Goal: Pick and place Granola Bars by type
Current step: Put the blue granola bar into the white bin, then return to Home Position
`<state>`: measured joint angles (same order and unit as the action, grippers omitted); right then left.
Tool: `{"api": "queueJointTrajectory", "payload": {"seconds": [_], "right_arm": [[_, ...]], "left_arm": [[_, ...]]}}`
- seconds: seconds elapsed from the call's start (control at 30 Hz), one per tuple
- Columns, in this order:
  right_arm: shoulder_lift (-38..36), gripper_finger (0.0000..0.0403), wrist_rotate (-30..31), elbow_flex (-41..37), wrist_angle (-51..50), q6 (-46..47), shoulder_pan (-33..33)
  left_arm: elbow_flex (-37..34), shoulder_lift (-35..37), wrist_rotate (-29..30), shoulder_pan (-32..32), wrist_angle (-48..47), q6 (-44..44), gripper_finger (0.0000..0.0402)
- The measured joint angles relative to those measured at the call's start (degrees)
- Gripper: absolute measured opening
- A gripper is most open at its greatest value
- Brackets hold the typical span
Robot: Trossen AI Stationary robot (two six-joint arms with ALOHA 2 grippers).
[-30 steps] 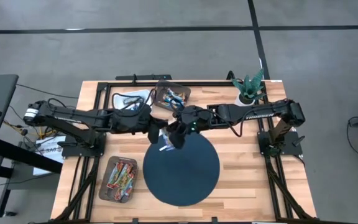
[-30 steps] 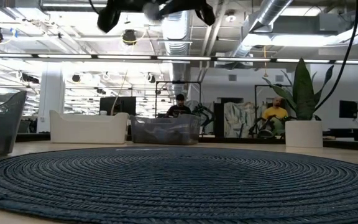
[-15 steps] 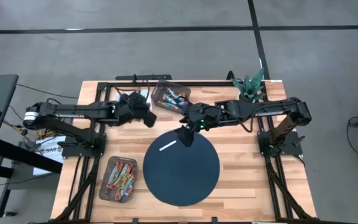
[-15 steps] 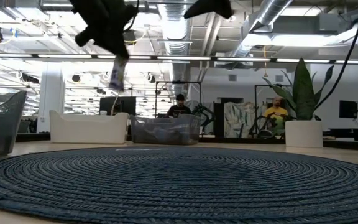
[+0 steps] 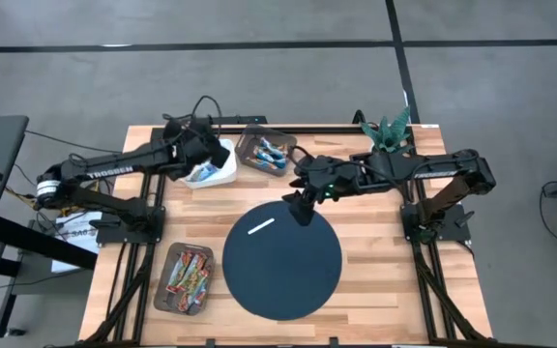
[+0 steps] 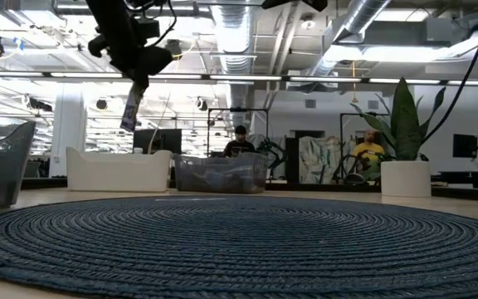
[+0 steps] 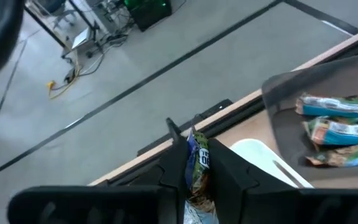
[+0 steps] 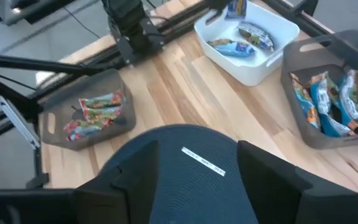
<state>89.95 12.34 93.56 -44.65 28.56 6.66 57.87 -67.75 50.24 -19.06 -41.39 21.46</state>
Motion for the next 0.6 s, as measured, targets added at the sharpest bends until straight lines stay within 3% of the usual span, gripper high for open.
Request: {"api": "queueJointTrajectory", "payload": {"seconds": [0.27,0.47,0.6], "right_arm": [[-0.35,0.0195,-0.15,-0.04,-1.39,-0.83,-0.03],[-0.35,0.0198,-0.19,-0.04,-1.68,-3.04,-0.02],[-0.61,0.0197,-0.37,-0.04,-2.66,-6.62,0.24]], "left_arm": [[0.02,0.02,-6.86,-3.69,-0.26,-0.84,0.0111],[0.05,0.02,-8.42,-4.34,-0.26,0.04,0.0153],[0.07,0.02,-16.11,-4.13,1.06,1.49,0.0158]]}}
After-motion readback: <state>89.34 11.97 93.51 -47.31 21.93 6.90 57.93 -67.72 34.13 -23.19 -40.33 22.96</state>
